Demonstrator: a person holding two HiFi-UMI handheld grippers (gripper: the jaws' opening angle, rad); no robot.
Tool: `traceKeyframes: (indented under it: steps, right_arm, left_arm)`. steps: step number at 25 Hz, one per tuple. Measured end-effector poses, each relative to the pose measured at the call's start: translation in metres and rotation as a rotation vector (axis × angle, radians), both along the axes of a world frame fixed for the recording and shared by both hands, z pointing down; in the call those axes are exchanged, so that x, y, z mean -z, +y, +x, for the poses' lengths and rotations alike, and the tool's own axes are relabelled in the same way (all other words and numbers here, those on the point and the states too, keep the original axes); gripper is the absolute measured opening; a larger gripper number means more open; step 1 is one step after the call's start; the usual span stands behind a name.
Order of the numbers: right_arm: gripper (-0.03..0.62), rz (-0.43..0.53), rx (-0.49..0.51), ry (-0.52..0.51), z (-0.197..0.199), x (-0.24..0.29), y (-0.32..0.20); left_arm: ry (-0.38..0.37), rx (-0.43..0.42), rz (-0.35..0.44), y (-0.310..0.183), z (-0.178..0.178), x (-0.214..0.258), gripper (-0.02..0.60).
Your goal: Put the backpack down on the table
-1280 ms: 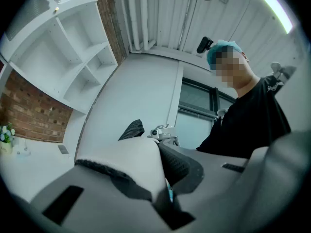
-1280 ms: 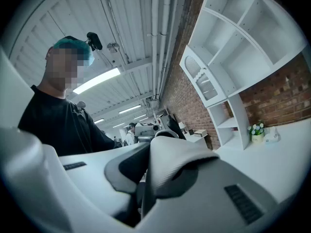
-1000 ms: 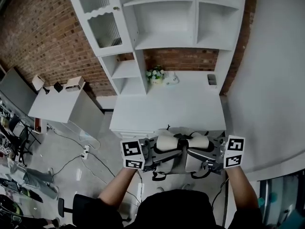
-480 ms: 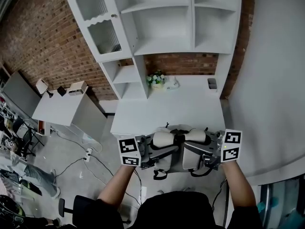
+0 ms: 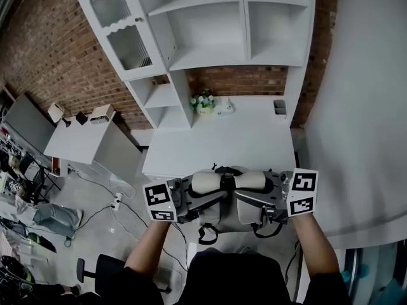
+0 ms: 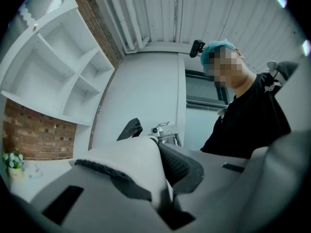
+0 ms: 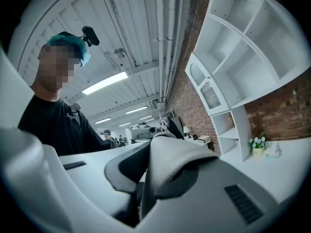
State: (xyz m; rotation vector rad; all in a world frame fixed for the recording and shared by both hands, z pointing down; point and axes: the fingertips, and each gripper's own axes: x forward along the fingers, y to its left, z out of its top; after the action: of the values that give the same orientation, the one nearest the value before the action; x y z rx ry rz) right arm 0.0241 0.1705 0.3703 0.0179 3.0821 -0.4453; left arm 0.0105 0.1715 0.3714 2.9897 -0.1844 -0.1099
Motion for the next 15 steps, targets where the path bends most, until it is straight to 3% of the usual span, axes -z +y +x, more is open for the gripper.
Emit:
traceKeyframes:
  steps: [4,10,15]
  right_arm:
    - [0.048,0.092,-0.017,-0.018,0.010,0.000,-0.002]
    - [0.048,0.040,-0.044,-0.020,0.020,-0.001,-0.030]
    - [0.048,0.002,-0.114,-0.034,0.022,-0.005,-0.047]
  left_arm:
    - [0.002,0.039,0.003,-0.008,0.011,-0.001,0.052]
    - [0.023,0.056,-0.002,-0.028,0.022,-0.003,0.051]
    - [0.020,0.016,-0.007,-0.033,0.025,-0.008,0.051]
